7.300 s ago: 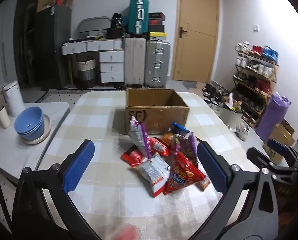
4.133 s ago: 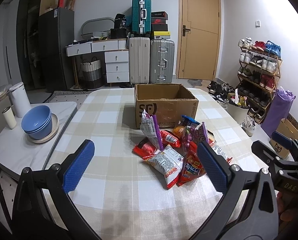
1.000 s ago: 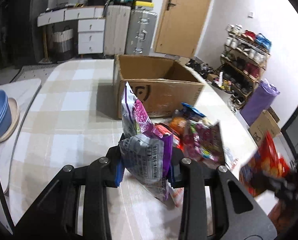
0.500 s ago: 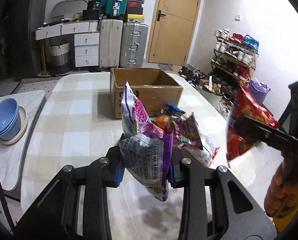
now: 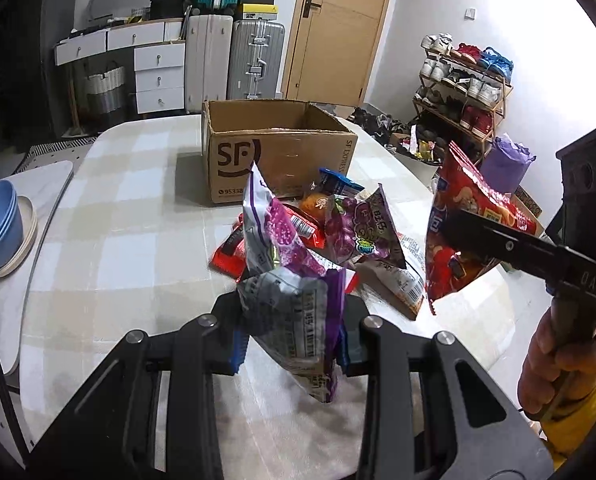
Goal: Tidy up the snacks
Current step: 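Carry both held snack bags over the open cardboard box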
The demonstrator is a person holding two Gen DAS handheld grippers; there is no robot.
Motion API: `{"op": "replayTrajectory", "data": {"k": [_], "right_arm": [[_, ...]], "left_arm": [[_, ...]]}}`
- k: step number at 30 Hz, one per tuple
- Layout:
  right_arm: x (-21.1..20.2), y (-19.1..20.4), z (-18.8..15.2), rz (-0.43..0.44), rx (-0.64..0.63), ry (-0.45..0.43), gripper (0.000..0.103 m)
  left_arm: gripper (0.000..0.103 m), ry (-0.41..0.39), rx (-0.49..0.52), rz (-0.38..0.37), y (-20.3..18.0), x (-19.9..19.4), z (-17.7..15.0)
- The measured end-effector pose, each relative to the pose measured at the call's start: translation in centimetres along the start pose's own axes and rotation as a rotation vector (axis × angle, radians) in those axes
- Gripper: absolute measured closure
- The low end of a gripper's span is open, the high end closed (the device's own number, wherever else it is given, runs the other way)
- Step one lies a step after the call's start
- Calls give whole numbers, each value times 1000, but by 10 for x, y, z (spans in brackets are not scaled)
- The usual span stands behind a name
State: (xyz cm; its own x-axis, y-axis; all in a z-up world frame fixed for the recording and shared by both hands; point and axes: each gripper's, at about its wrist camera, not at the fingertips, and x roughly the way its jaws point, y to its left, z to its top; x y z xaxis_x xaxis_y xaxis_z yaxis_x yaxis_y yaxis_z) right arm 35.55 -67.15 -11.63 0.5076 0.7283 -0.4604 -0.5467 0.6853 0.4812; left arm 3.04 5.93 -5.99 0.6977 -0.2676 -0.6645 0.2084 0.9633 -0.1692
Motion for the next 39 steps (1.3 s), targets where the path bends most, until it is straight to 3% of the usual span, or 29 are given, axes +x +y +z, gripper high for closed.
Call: {"op": "replayTrajectory", "data": {"k": [7, 12, 16, 22, 32, 39], "right_arm": [[12, -8, 27, 8, -12, -6, 62], [12, -5, 66, 19, -51, -42, 62], [16, -12, 101, 32, -33, -62, 62], [30, -18, 147, 47, -49, -57, 62], [82, -28, 208, -8, -113, -25, 62], [136, -52, 231, -51, -111, 62, 62]], "left_arm": [[73, 10, 4, 26, 6, 25, 43], [73, -4, 38, 28, 10, 40, 89], [73, -38, 80, 93, 10, 47, 130], [73, -42, 66, 82, 27, 70, 192], [73, 28, 100, 115, 41, 155, 286], [73, 84, 145, 142, 43, 225, 322]]}}
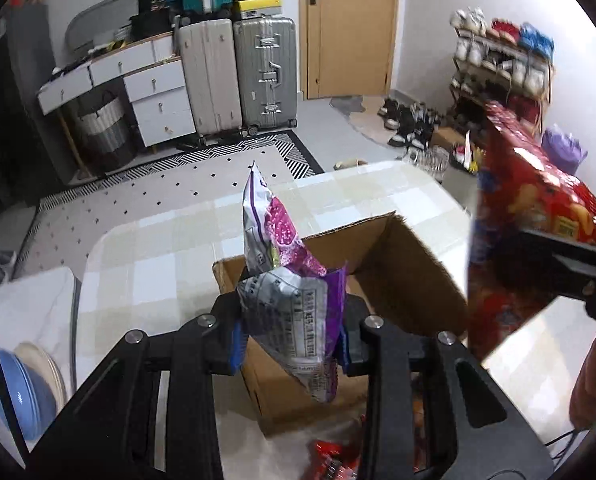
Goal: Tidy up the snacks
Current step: 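Carry both held snack bags over the open cardboard box, then open both grippers to drop the bags into the box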
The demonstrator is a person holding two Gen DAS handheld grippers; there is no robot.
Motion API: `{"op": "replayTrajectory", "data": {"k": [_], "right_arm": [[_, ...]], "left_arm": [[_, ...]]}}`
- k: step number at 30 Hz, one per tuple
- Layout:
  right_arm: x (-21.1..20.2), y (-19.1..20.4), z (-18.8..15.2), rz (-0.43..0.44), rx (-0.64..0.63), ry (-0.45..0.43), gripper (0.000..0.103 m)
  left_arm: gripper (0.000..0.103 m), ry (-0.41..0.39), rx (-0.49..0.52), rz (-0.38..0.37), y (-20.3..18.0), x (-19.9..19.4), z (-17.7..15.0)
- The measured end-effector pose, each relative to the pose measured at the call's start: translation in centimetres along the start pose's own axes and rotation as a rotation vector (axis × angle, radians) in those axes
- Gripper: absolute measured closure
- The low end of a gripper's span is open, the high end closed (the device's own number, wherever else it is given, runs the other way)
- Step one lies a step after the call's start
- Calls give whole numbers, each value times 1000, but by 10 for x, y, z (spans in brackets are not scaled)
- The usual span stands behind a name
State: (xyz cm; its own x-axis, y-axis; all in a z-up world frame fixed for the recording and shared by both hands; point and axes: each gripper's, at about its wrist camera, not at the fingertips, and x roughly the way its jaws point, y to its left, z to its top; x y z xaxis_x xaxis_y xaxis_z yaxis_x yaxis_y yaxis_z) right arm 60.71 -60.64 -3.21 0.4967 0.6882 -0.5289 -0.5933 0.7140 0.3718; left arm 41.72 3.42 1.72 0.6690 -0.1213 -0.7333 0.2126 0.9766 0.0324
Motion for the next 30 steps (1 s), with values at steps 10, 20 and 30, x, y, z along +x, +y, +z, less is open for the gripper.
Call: {"op": "replayTrajectory", "data": {"k": [10, 20, 30], "right_arm": [[56, -41, -12, -15, 85, 110, 62], [65, -46, -20, -18, 87, 136, 62], [71, -48, -21, -25, 96, 156, 62]], "left_arm": [[72, 61, 29, -26, -5, 72, 14], [72, 91, 45, -25, -11, 107, -1], [72, 101, 75, -4, -14, 114, -23]]}}
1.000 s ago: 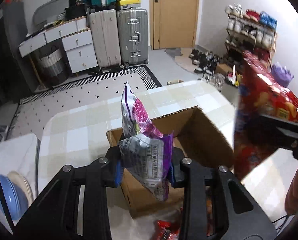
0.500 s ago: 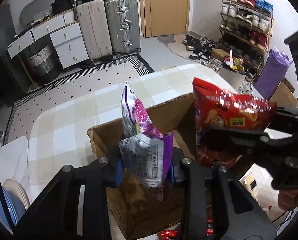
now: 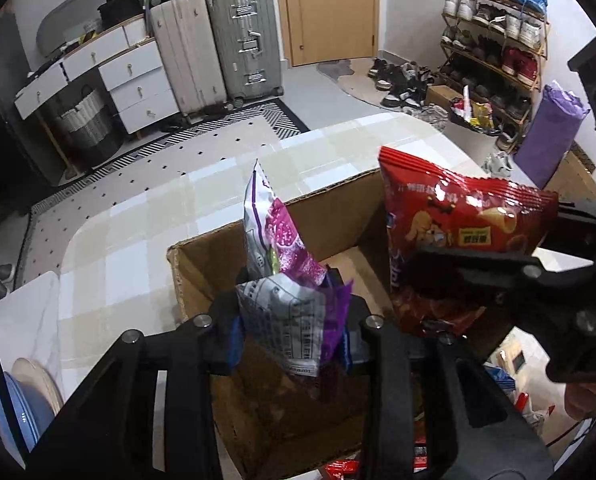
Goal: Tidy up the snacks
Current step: 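Open both grippers to drop the bags into the box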
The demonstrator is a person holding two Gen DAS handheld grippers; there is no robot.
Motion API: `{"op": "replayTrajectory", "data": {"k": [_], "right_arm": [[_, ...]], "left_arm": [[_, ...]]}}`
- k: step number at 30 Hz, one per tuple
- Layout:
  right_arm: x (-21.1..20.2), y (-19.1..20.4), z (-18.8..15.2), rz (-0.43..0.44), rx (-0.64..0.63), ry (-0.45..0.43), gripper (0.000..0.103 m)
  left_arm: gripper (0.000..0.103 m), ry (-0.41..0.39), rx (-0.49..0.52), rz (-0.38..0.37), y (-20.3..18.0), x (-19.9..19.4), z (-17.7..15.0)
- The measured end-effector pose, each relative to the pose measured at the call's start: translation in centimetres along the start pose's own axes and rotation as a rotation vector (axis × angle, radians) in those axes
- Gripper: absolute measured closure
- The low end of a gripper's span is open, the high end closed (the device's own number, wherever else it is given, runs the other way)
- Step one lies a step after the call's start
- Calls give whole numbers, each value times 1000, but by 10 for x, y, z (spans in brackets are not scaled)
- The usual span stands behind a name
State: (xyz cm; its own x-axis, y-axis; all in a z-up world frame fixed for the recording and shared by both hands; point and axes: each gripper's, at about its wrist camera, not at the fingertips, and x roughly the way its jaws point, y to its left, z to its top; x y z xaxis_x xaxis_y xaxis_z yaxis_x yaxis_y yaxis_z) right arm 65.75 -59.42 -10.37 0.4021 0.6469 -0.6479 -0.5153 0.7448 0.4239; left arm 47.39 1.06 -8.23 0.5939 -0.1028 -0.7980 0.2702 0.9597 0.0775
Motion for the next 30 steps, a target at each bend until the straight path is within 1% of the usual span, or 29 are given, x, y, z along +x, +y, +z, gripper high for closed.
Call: {"op": "replayTrajectory", "data": {"k": [3, 5, 7, 9, 10, 13, 16, 18, 21, 24, 25, 30], "right_arm": [[1, 2, -3, -10, -6, 14, 62], [4, 1, -4, -11, -2, 23, 62], [6, -1, -5, -15, 5, 28, 62], [7, -4, -6, -16, 19, 32, 62], [7, -5, -6, -17, 22, 31, 62], [7, -8, -7, -20, 31, 34, 62], [6, -9, -8, -20, 35, 32, 62], [7, -11, -8, -20, 42, 34, 59], [9, -14, -9, -31, 45, 38, 59], [7, -14, -9, -35, 51, 28, 57], [6, -14, -9, -29, 50, 25, 54], [-3, -7, -8, -32, 21, 5, 54]], "left_arm": [[72, 5, 4, -11, -2, 4, 0], [67, 0, 12, -7, -5, 1, -2], [53, -10, 14, 5, -7, 1, -2], [43, -13, 15, 27, -3, -6, -9], [41, -14, 19, 38, -4, -6, -9], [41, -18, 19, 26, -3, -9, -10], [38, -21, 18, 37, -4, -12, -12], [36, -22, 14, 37, -3, -16, -16], [35, -19, 8, 49, -1, -20, -21], [34, -19, 5, 41, -3, -25, -24], [34, -21, 4, 43, -4, -26, -25], [33, -30, 3, 47, -5, -39, -28]]}}
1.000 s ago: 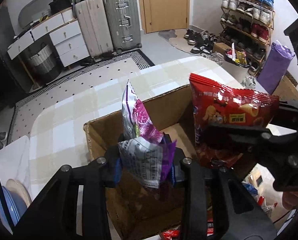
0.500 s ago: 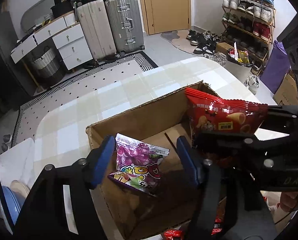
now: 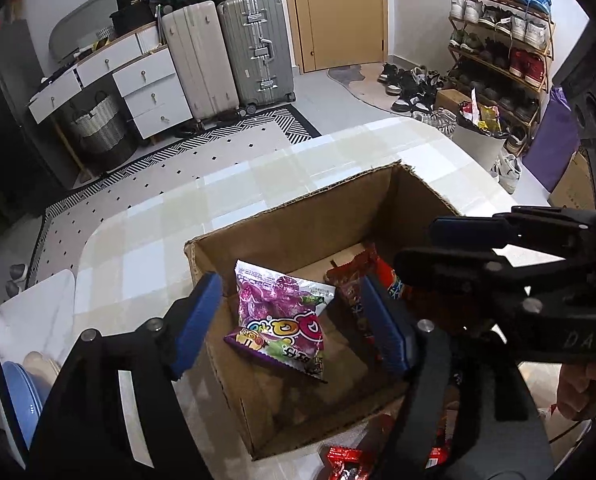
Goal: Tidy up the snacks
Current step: 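Open both grippers to drop the bags into the box, then withdraw both grippers from the box back toward the snack pile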
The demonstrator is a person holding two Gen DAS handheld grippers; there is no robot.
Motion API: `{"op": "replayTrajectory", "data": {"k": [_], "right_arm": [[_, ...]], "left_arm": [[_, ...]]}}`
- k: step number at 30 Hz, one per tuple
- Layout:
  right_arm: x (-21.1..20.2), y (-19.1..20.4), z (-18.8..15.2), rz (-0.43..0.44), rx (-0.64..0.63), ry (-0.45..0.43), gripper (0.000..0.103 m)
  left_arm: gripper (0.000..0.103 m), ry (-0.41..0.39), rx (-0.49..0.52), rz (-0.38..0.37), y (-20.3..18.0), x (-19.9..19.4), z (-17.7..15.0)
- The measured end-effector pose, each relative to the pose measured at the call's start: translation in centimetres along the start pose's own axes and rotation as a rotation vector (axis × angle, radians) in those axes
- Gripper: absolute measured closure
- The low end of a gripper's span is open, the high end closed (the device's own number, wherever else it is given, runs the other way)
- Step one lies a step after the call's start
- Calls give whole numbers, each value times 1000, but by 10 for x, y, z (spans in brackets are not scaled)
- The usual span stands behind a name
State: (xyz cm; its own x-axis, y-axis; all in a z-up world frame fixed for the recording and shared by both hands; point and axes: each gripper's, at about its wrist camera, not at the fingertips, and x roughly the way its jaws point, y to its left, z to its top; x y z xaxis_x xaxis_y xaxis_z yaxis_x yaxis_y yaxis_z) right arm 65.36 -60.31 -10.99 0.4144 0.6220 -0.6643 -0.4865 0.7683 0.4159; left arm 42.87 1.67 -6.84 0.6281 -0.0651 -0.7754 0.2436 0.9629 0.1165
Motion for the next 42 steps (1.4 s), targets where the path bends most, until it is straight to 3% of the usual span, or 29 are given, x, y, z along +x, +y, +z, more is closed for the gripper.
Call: {"op": "replayTrajectory", "data": {"k": [14, 17, 21, 25, 30, 33, 36, 42], "right_arm": [[-49, 18, -2, -13, -23, -65, 51], [-68, 29, -6, -17, -41, -94, 42], [-97, 45, -13, -20, -72, -129, 40], [-130, 62, -22, -29, -104, -180, 24], [-162, 85, -32, -35, -156, -212, 24], [-191, 97, -46, -46, -173, -258, 24], [-219, 105, -71, -53, -180, -345, 15], [-258, 130, -132, -148, -287, -465, 12]], "left_arm": [[27, -57, 2, 6, -12, -70, -3], [27, -105, -55, 6, -8, -99, -10], [26, -137, -113, -14, -10, -132, -21], [24, -170, -98, -7, -24, -169, -31], [21, -219, -101, 35, -41, -226, -42], [21, -250, -99, 32, -48, -257, -48], [20, -303, -105, 46, -58, -293, -67], [3, -348, -179, 33, -64, -336, -118]]}}
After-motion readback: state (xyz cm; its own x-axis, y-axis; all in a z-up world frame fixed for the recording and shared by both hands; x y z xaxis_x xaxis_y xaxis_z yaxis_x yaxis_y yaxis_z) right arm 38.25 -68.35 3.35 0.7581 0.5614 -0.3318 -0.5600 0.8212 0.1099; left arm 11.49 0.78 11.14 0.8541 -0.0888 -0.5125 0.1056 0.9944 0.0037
